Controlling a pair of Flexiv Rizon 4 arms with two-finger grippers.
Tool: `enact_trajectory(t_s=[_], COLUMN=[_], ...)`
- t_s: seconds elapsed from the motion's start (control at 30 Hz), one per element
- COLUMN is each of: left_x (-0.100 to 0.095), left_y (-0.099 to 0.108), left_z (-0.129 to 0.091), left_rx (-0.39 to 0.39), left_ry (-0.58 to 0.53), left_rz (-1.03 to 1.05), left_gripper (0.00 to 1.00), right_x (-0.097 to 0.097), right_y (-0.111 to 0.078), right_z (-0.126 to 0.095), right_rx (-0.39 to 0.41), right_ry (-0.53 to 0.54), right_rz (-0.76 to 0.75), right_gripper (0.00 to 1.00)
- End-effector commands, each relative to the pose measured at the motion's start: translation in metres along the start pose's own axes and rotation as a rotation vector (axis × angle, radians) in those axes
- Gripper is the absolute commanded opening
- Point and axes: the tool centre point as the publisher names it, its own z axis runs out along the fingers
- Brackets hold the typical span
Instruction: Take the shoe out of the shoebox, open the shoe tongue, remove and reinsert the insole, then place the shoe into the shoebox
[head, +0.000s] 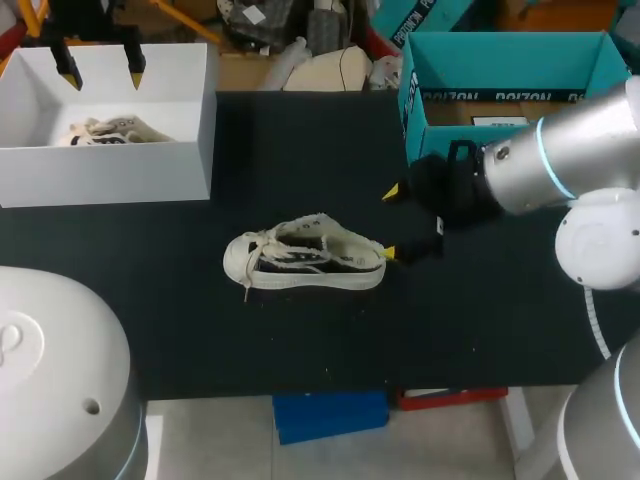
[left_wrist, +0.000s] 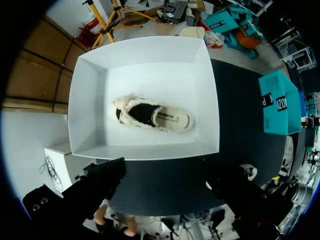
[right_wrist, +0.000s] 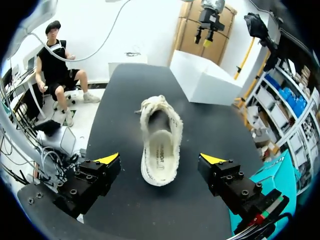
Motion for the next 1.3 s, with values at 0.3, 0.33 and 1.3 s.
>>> enact_trajectory(t_s=[0.3, 0.33, 1.3], left_x=[0.001, 0.001, 0.001], left_y=[0.0, 0.0, 0.0], left_z=[0.0, 0.0, 0.0], left_rx=[-0.001, -0.001, -0.001], left_ry=[-0.003, -0.003, -0.003], left_rz=[-0.002, -0.002, -0.002], left_gripper=[1.0, 1.0, 1.0], right_x=[-0.007, -0.008, -0.012], right_y=[-0.021, -0.023, -0.054], right_z=[0.038, 0.041, 0.1], right_rx=[-0.164, -0.166, -0.24], right_ry=[0.068, 0.075, 0.117], right_rz=[-0.005, -0.001, 0.045], right_gripper=[1.0, 1.0, 1.0])
